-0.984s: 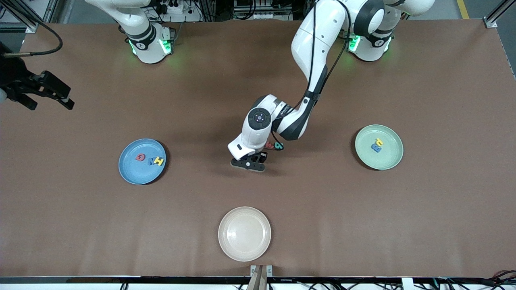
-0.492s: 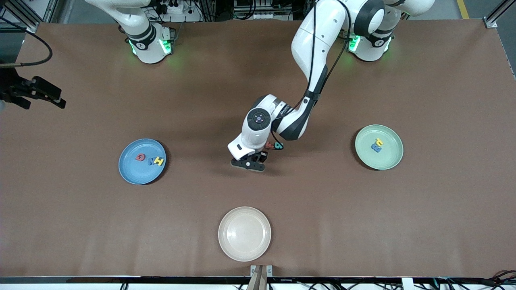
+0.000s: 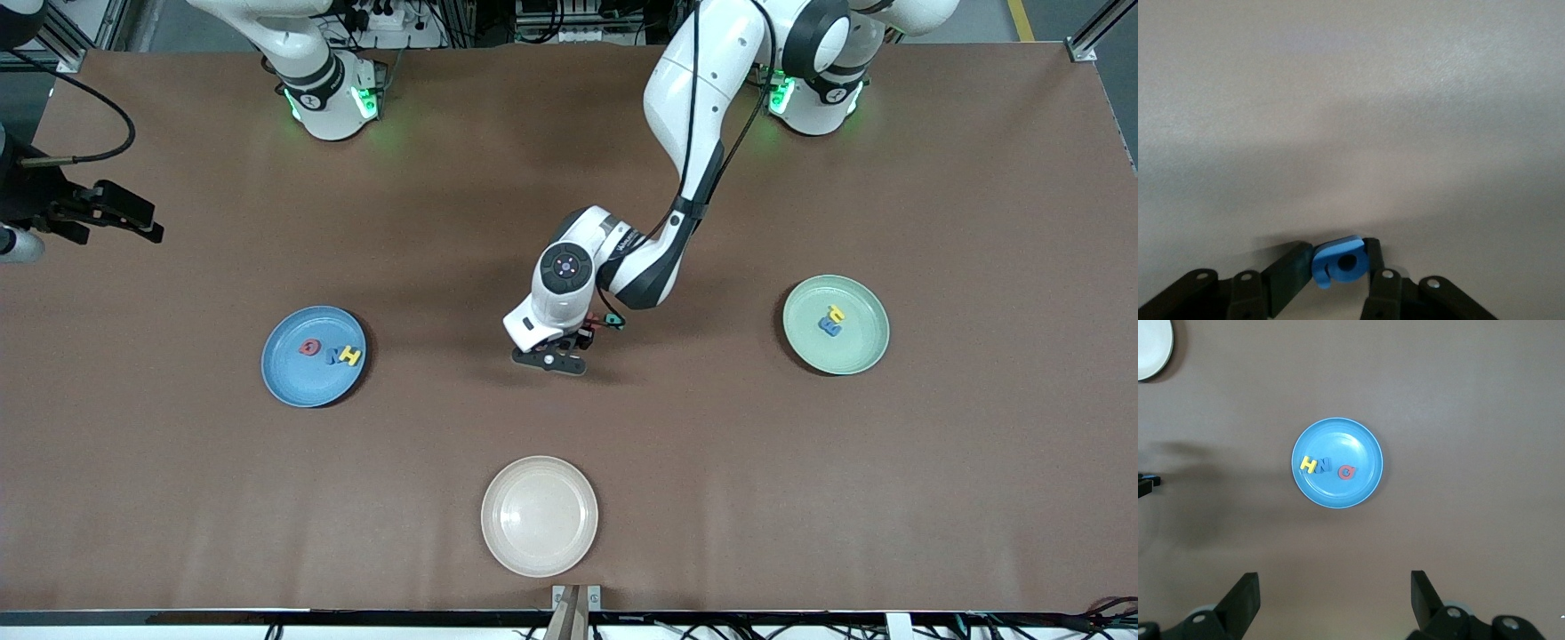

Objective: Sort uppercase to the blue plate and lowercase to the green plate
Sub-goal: 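Grasp the blue a with the left gripper and lift it, then carry the a to the green plate while the right gripper reaches letters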

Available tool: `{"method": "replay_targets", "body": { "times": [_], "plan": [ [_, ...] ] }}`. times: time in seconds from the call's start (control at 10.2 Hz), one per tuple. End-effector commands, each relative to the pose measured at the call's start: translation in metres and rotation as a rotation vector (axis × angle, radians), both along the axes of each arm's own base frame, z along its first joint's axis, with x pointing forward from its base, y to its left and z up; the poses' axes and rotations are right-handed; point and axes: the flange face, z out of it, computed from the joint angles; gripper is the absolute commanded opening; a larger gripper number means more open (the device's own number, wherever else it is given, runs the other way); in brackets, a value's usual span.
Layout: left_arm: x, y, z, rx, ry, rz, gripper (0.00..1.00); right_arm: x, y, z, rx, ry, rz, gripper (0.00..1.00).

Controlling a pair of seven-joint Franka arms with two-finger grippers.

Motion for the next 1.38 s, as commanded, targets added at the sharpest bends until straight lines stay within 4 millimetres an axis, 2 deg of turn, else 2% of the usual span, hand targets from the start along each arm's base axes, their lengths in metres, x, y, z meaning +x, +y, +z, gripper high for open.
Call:
{"method": "replay_targets", "body": {
  "times": [0.0,0.2,0.3,0.39,0.49,0.59,0.69,1.08,1.18,1.28],
  "plan": [
    [0.002,0.002,0.017,0.021,0.005,0.011,0.11,-0.002,0.002,0.000,0.010,-0.008,0.012,1.00],
    [0.006,0.008,0.027,0.058,0.008,-0.010,0.09,0.000,0.010,0.000,0.013,-0.023,0.022,1.00],
    [0.011,0.018,0.036,0.096,0.009,-0.044,0.04,0.000,0.024,0.001,0.015,-0.029,0.031,1.00],
    [0.016,0.026,0.046,0.115,0.022,-0.093,0.00,-0.001,0.047,0.004,0.025,-0.033,-0.029,1.00],
    [0.027,0.041,0.063,0.124,0.030,-0.089,0.00,-0.002,0.067,0.005,0.028,-0.035,-0.056,1.00],
    [0.029,0.047,0.075,0.152,0.022,-0.129,0.00,-0.003,0.093,0.005,0.030,-0.046,-0.066,1.00],
    [0.035,0.066,0.079,0.207,0.051,-0.155,0.00,-0.005,0.121,0.002,0.032,-0.048,-0.116,1.00],
    [0.044,0.144,0.081,0.350,0.173,-0.264,0.00,-0.003,0.246,-0.041,0.088,-0.046,-0.350,1.00],
    [0.045,0.162,0.084,0.376,0.183,-0.291,0.00,-0.005,0.264,-0.055,0.106,-0.058,-0.414,1.00],
    [0.045,0.185,0.086,0.391,0.204,-0.315,0.00,-0.007,0.274,-0.065,0.115,-0.065,-0.432,1.00]
  ]
}}
